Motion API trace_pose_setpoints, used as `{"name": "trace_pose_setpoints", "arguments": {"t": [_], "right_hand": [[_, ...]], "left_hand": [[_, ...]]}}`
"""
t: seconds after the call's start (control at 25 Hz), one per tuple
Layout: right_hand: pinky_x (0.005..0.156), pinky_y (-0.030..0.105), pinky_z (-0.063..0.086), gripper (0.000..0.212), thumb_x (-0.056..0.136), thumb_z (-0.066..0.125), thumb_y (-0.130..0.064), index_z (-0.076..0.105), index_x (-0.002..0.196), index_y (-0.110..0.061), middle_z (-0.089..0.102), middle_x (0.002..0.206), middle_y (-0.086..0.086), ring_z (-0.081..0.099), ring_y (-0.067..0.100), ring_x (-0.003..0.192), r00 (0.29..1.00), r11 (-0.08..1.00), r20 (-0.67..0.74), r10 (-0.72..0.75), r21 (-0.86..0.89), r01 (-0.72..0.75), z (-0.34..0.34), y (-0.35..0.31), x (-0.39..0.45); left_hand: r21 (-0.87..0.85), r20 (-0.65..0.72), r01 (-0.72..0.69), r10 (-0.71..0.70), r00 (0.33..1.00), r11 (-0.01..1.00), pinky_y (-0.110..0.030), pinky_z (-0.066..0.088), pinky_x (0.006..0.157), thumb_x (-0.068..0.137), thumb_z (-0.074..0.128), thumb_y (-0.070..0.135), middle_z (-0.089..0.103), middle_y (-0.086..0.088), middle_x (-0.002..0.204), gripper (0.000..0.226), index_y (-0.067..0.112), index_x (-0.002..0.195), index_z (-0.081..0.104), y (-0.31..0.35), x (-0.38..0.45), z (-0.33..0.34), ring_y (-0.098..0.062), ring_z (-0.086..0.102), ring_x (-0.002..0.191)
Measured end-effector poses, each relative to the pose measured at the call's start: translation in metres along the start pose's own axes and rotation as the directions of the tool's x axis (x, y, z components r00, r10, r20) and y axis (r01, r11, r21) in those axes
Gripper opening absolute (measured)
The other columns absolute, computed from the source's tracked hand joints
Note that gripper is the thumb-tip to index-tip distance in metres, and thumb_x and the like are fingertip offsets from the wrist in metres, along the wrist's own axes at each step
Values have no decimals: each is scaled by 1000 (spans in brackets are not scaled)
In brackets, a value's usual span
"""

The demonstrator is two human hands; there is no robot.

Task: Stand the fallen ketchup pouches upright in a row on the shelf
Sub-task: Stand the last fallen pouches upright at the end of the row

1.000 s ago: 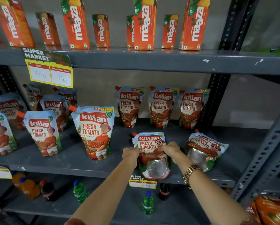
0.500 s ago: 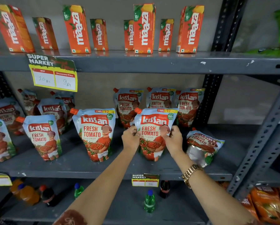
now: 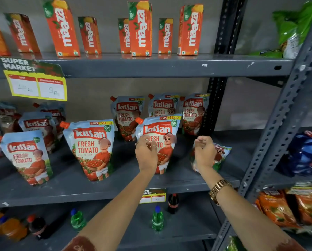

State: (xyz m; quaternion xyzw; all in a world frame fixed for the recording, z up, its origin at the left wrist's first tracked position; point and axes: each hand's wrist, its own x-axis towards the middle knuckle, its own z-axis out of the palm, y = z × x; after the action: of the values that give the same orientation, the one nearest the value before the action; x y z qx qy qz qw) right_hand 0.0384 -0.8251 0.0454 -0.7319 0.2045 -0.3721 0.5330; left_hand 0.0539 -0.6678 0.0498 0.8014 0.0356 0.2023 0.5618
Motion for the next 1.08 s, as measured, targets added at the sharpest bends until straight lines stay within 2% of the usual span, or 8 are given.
{"name": "trace_pose_setpoints", "arguments": {"t": [0.24, 0.36, 0.48, 0.68, 0.8, 0.92, 1.0, 1.08], "right_hand": [[89, 38, 48, 18, 83, 58, -2, 60, 100, 0, 67, 103, 22, 61, 36, 100, 996, 982, -9, 84, -166, -85, -9, 16, 5], [94, 39, 46, 31, 82, 58, -8, 58, 111, 3, 64, 116, 24, 58, 37, 111, 965, 906, 81, 251, -370, -204, -12, 34, 7], [88, 37, 46, 34, 83, 60, -13, 60, 110, 6, 65, 115, 26, 58, 39, 110, 896, 877, 181, 405, -355, -325, -21, 45, 12], [93, 40, 47, 29, 83, 57, -17, 63, 105, 2, 66, 114, 21, 59, 37, 107, 792, 834, 268, 549, -234, -500, -19, 57, 30], [94, 43, 51, 13, 83, 61, -15, 62, 82, -2, 68, 97, 18, 64, 33, 96, 689, 748, 305, 658, -151, -647, -20, 61, 43], [84, 40, 53, 19, 82, 66, -11, 63, 95, 3, 63, 77, 11, 61, 28, 80, 611, 693, 387, 691, -112, -713, -22, 59, 52], [77, 37, 52, 24, 84, 63, -5, 61, 105, 4, 65, 86, 13, 59, 25, 73, 586, 683, 436, 683, -96, -724, -23, 55, 55], [78, 35, 51, 26, 85, 60, -2, 60, 110, 6, 67, 101, 18, 62, 26, 75, 599, 696, 423, 680, -116, -708, -23, 51, 56]], "left_hand": [[-46, 92, -65, 69, 993, 997, -28, 44, 67, 88, 56, 12, 69, -15, 85, 15, 0, 96, 63, 8, -9, 14, -24, 62, 78], [49, 307, 26, -40, 951, 998, -33, 51, 85, 87, 57, 13, 72, -18, 104, 25, -1, 106, 66, 1, -5, 35, -29, 66, 97], [138, 498, 92, -149, 854, 986, -31, 43, 99, 90, 46, 15, 64, -13, 124, 32, 8, 117, 64, 0, -14, 60, -28, 57, 117], [282, 442, 21, -149, 885, 959, -31, 45, 74, 85, 45, 24, 70, -11, 91, 31, 7, 81, 70, -1, -14, 73, -28, 61, 88], [247, 405, 40, -141, 903, 968, -23, 45, 67, 86, 56, 24, 75, -13, 91, 30, 2, 80, 75, -2, -18, 77, -18, 63, 78], [167, 346, 252, -296, 890, 953, -27, 47, 80, 80, 69, 23, 68, -15, 113, 37, -2, 107, 65, -9, -19, 85, -25, 63, 98], [120, 376, 486, -493, 784, 865, -35, 48, 90, 78, 71, 23, 63, -18, 122, 45, -4, 113, 59, -13, -16, 91, -31, 61, 106], [28, 432, 637, -584, 687, 770, -39, 52, 88, 77, 70, 12, 66, -21, 117, 31, -4, 103, 62, -12, -12, 97, -31, 63, 96]]}}
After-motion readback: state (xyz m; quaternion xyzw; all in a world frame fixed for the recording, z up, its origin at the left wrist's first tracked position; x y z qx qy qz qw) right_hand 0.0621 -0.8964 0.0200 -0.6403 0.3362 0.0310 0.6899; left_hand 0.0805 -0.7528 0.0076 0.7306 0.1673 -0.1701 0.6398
